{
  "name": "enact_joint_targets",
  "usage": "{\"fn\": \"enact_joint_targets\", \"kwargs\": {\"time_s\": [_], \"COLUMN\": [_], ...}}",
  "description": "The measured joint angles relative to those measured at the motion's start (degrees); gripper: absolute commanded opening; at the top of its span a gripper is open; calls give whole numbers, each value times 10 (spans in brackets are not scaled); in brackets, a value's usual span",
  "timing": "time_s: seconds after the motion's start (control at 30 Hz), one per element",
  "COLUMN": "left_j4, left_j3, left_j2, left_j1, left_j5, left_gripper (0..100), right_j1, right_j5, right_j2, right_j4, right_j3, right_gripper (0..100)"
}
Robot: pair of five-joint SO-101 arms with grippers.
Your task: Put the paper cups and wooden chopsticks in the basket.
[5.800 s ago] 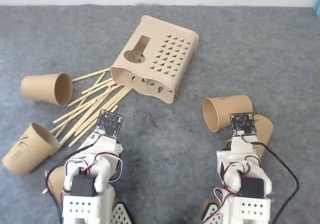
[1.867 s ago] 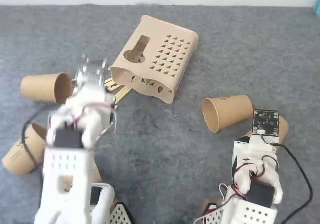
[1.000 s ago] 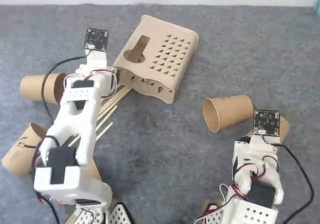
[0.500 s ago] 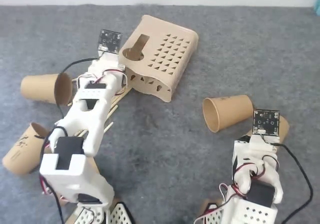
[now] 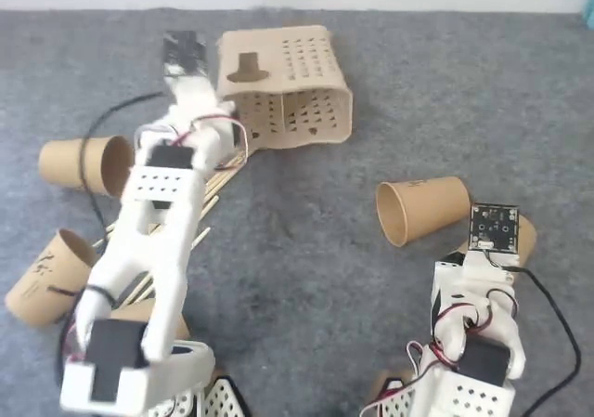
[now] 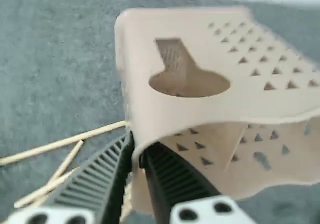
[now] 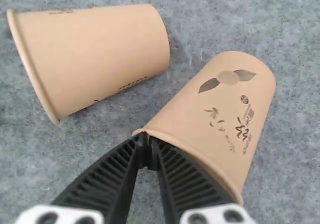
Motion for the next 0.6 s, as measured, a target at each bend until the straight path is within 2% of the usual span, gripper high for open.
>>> {"fn": "enact_joint_targets", "kwargs": {"time_s": [0.13, 0.27, 0.37, 0.6], "left_j4": [151, 261, 316, 389], "left_j3": [-105, -195, -260, -392], "left_j2": [-10, -11, -11, -12], "left_j1": [28, 69, 96, 132], "left_j5": [17, 36, 62, 95], "left_gripper": [12, 11, 11, 11], "right_j1": [0, 0, 0, 0], "right_j5": [0, 0, 0, 0], "right_j2": [1, 2, 2, 2], "right_j4": [0, 0, 0, 0], "right_j3": [5, 5, 5, 5], "right_gripper": [6, 6, 6, 6]}}
